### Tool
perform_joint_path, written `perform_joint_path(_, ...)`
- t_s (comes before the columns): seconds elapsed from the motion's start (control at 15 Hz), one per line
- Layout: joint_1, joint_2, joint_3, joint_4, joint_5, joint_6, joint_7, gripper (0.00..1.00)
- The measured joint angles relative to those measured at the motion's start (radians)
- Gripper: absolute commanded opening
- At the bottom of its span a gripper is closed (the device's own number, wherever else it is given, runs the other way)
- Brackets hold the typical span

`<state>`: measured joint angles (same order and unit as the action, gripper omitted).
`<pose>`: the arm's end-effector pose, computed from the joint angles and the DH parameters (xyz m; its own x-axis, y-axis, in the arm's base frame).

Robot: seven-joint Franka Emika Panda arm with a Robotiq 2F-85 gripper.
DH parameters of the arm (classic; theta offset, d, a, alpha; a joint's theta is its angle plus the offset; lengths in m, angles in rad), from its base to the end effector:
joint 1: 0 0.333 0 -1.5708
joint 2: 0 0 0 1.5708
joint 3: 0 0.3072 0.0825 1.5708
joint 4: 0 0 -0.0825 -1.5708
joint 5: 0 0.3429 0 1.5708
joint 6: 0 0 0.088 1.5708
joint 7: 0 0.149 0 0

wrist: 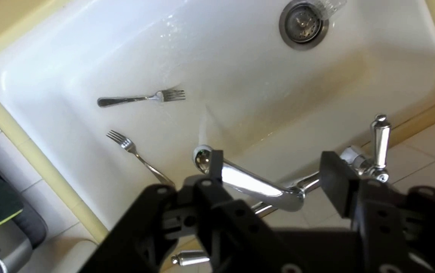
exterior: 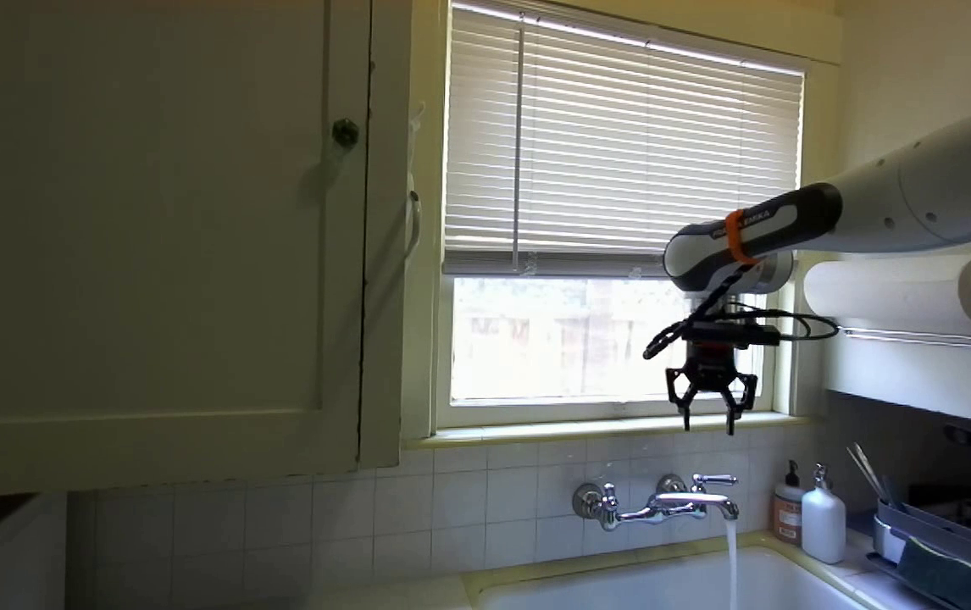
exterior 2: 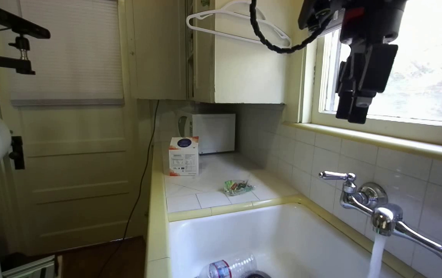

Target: Close the tap faucet

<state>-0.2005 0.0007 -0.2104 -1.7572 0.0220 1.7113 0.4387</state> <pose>0.4742 -0.2033 0.5045 0.6567 -0.7524 -0.0513 -0.7534 -0.6576 0.0004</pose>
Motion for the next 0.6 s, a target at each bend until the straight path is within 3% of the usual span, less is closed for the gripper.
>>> perform_joint_path(0.6, -0.009, -0.100, -0.018, -0.113, 0.021, 0.085, -0.353, 1.00)
